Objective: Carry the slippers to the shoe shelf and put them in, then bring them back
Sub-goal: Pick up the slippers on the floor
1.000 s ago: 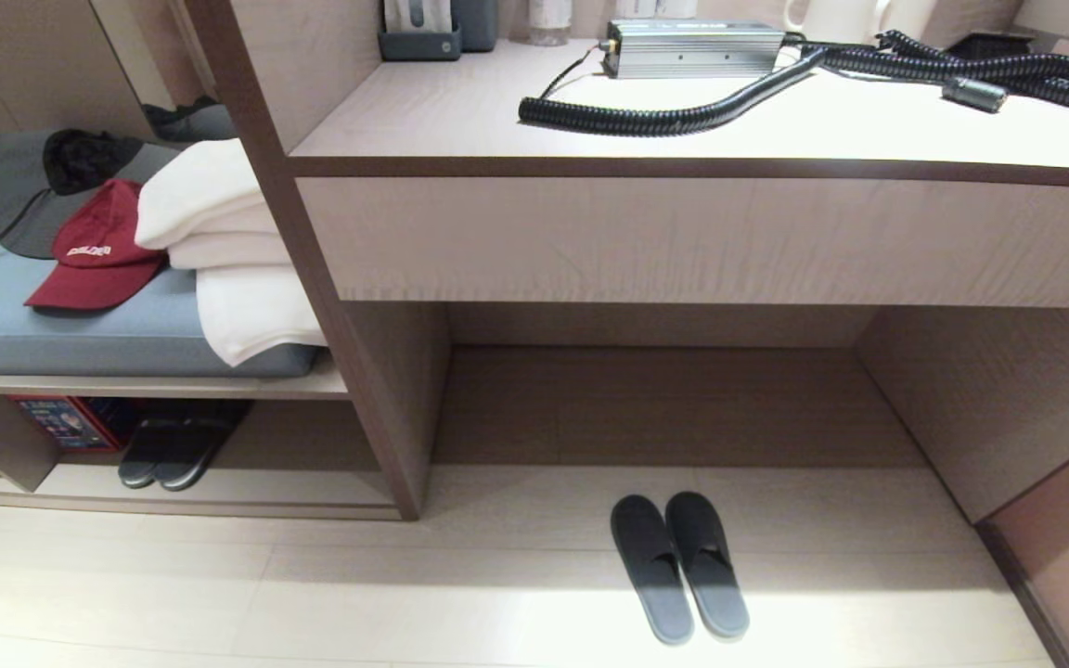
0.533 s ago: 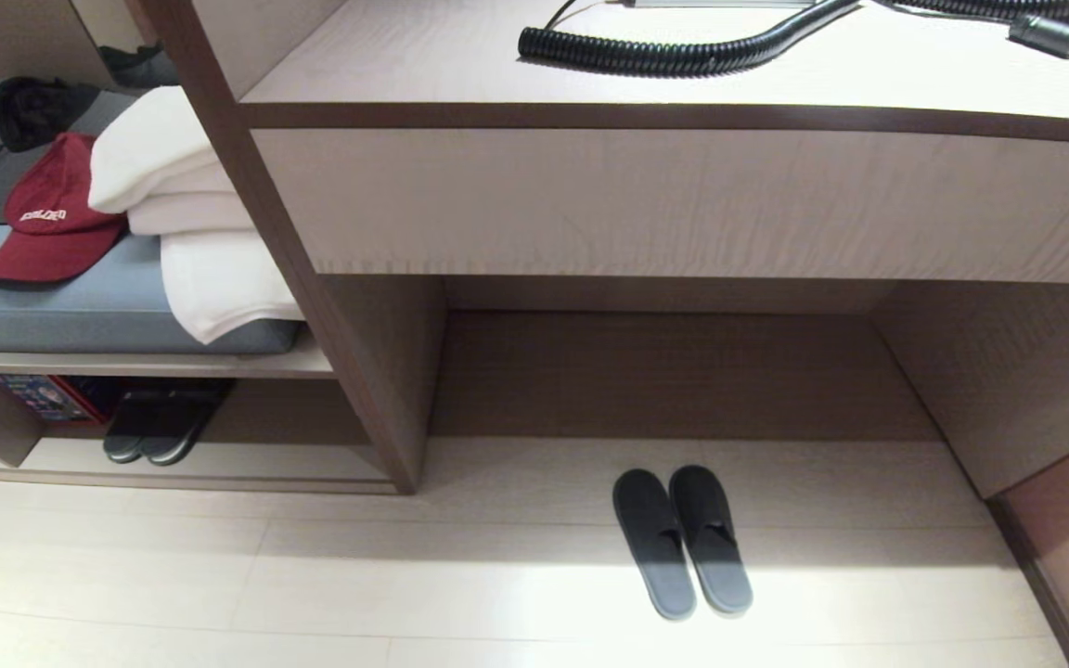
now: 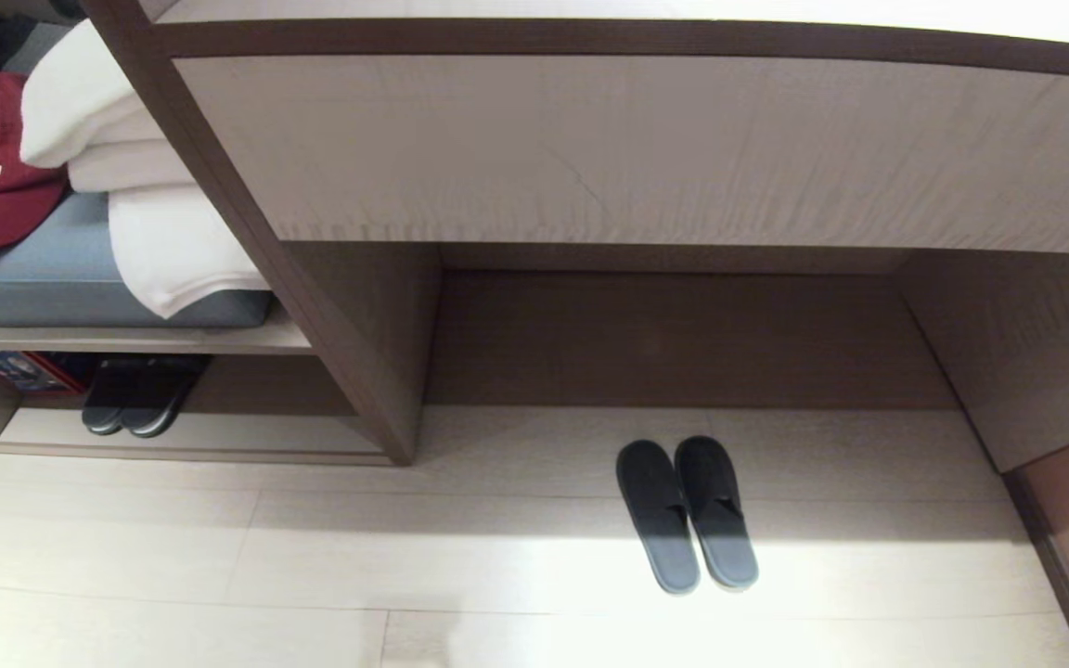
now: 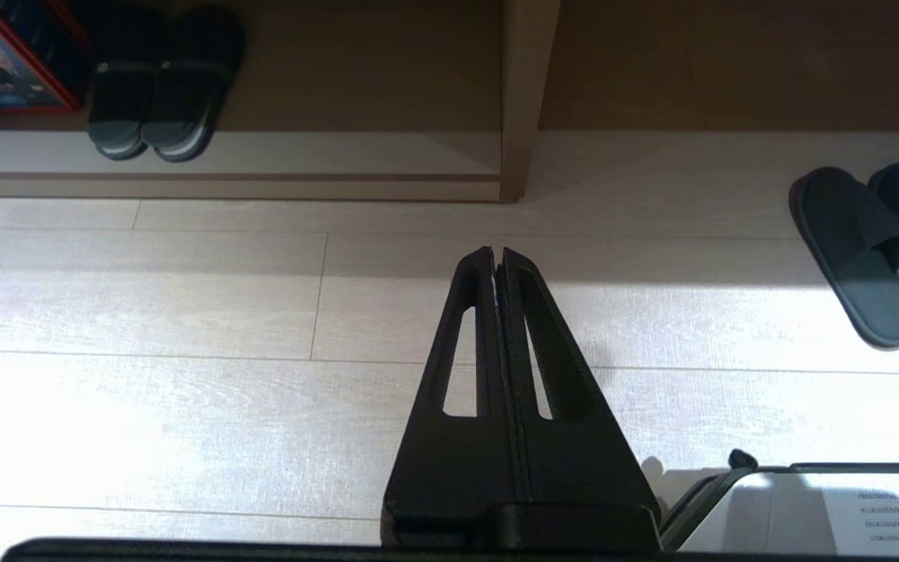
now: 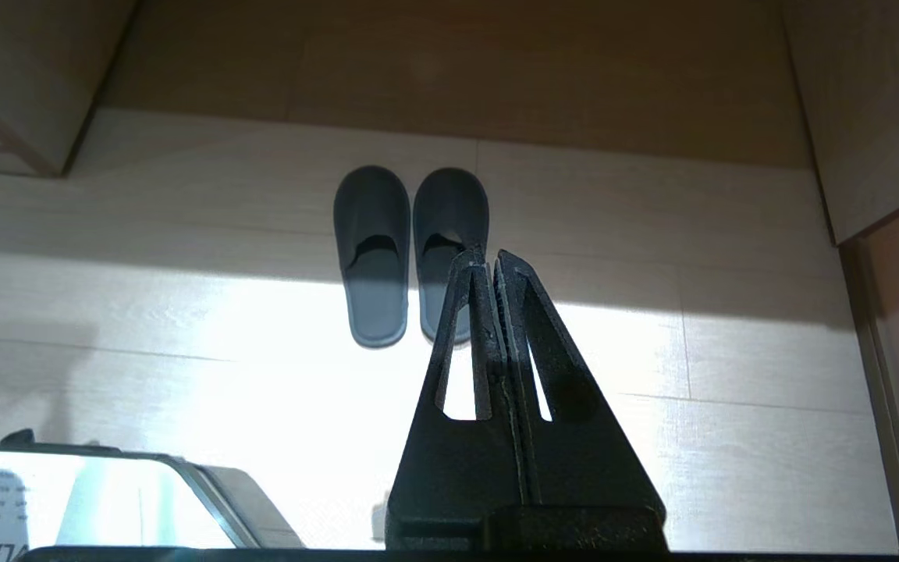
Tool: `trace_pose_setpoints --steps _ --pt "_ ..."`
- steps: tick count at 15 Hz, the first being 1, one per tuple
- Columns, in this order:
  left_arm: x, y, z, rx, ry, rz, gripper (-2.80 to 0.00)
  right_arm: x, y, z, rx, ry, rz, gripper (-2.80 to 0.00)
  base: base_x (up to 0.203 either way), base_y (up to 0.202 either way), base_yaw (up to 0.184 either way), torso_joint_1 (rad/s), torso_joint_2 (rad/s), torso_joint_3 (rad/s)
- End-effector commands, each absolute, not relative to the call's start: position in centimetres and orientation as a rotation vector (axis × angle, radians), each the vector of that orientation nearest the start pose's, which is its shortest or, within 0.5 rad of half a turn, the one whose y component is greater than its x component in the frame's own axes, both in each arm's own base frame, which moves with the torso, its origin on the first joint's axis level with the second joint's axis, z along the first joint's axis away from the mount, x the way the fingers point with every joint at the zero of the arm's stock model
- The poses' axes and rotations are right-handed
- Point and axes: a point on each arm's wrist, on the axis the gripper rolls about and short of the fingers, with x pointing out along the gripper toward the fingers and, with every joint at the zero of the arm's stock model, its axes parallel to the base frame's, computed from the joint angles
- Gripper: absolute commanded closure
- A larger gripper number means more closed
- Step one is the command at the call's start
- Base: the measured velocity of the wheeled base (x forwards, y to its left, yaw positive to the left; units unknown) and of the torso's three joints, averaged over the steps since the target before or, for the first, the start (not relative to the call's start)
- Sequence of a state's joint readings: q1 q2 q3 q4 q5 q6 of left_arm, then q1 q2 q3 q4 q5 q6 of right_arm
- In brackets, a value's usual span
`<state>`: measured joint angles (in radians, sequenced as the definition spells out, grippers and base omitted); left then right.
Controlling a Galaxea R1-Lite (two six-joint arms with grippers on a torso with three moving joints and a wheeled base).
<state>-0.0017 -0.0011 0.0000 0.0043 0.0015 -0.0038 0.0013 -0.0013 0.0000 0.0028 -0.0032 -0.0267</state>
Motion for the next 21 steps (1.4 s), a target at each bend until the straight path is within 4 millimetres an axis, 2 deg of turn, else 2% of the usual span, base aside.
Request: trace_pose_setpoints --steps 1,21 --pt "-2.28 0.01 7.5 -0.005 0.005 0.0 0.0 -2.3 -0.01 7.51 -0.028 0.0 -0.002 0.0 0.0 0.0 0.0 0.002 0.01 -0.199" --pt "-2.28 0.01 7.5 -0.005 0.005 0.0 0.0 -2.3 -0.01 7.51 -0.028 0.0 -0.002 0.0 0.0 0.0 0.0 0.001 0.0 -0.197"
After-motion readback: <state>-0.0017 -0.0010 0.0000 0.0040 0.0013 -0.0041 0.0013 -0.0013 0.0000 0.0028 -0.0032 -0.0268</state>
